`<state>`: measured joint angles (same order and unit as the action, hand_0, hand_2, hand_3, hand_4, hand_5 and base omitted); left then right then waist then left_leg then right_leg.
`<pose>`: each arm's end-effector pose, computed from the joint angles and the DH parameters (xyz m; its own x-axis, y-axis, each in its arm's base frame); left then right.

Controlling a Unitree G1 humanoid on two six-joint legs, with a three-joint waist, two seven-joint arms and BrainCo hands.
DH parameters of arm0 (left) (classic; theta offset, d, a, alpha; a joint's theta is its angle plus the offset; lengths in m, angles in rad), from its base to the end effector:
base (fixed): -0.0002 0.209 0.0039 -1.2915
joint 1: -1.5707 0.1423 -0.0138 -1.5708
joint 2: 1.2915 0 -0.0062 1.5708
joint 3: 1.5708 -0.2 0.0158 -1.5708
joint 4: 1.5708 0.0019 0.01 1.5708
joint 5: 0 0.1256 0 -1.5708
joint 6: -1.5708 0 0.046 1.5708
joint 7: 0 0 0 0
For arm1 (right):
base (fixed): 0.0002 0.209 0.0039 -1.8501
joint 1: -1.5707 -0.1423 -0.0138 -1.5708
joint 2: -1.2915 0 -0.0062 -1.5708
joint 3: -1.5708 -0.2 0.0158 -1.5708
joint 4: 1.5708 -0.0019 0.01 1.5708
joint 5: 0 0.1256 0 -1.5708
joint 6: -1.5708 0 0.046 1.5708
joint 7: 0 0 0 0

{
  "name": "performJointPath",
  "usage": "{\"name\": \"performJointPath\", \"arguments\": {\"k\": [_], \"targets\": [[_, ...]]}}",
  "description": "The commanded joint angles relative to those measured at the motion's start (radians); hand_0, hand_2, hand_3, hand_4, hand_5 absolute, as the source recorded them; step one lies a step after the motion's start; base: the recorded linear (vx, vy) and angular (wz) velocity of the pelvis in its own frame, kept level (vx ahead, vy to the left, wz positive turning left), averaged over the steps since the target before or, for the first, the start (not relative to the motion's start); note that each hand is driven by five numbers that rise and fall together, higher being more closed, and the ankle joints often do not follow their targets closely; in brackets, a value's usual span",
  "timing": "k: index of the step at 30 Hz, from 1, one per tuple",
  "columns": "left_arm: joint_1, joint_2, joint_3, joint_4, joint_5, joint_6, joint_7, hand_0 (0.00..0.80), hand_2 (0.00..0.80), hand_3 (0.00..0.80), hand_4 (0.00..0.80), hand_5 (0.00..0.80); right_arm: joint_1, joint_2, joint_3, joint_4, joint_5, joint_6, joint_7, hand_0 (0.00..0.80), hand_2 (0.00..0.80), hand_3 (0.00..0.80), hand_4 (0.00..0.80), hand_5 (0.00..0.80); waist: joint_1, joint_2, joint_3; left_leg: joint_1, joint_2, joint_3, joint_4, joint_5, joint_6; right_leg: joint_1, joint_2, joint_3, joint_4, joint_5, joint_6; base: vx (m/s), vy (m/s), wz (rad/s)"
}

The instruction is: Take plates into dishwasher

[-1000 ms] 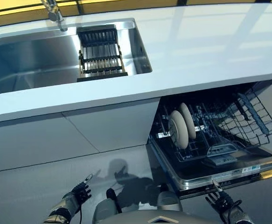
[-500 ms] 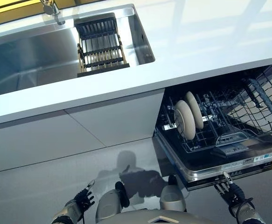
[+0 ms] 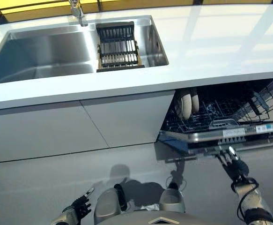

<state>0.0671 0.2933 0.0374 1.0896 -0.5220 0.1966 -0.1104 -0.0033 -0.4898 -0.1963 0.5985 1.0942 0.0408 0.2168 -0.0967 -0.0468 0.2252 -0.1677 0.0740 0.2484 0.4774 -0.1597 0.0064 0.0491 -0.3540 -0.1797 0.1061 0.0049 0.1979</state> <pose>0.0578 0.2521 -0.1116 0.2951 0.0996 -0.9503 -0.4578 0.8877 -0.0492 0.1534 -0.3159 -0.0174 0.9136 -0.2299 -0.3352 0.3909 0.7233 0.5693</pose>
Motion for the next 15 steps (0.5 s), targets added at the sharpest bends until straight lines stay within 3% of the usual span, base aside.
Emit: {"name": "performJointPath", "arguments": {"k": [1, 9, 13, 15], "targets": [[0.011, 0.032, -0.004, -0.006, 0.061, 0.002, -0.027, 0.000, 0.000, 0.000, 0.000, 0.000, -0.371, -0.068, 0.066, -0.149, 0.061, -0.103, 0.060, 0.000, 0.000, 0.000, 0.000, 0.000, 0.068, 0.014, -0.070, 0.192, 0.025, -0.045, -0.118, -0.098, -0.028, -0.142, -0.009, 0.038, 0.048, 0.145, 0.000, 0.038, -0.061, 0.20], [-0.002, 0.041, -0.017, 0.038, 0.084, -0.021, -0.043, 0.000, 0.000, 0.000, 0.000, 0.000, -0.432, -0.102, 0.079, -0.166, 0.090, -0.117, 0.026, 0.000, 0.000, 0.000, 0.000, 0.000, 0.079, -0.009, -0.103, 0.232, 0.030, -0.055, -0.193, -0.071, -0.036, -0.129, 0.000, 0.021, 0.033, 0.145, 0.012, 0.032, -0.057, 0.32], [-0.017, 0.038, -0.011, 0.076, 0.078, -0.035, -0.017, 0.000, 0.000, 0.000, 0.000, 0.000, -0.400, -0.098, 0.097, -0.150, -0.005, -0.081, -0.039, 0.000, 0.000, 0.000, 0.000, 0.000, 0.070, -0.010, -0.127, 0.263, 0.044, -0.054, -0.294, -0.027, -0.053, -0.117, 0.024, 0.004, -0.018, 0.152, 0.020, -0.022, -0.031, 0.65], [-0.018, 0.035, -0.007, 0.090, 0.087, -0.044, -0.007, 0.000, 0.000, 0.000, 0.000, 0.000, -0.351, -0.094, 0.102, -0.133, -0.075, -0.061, -0.042, 0.000, 0.000, 0.000, 0.000, 0.000, 0.063, -0.010, -0.139, 0.272, 0.050, -0.056, -0.346, 0.004, -0.064, -0.111, 0.042, -0.001, -0.053, 0.155, 0.023, -0.073, -0.011, 0.01]]}}
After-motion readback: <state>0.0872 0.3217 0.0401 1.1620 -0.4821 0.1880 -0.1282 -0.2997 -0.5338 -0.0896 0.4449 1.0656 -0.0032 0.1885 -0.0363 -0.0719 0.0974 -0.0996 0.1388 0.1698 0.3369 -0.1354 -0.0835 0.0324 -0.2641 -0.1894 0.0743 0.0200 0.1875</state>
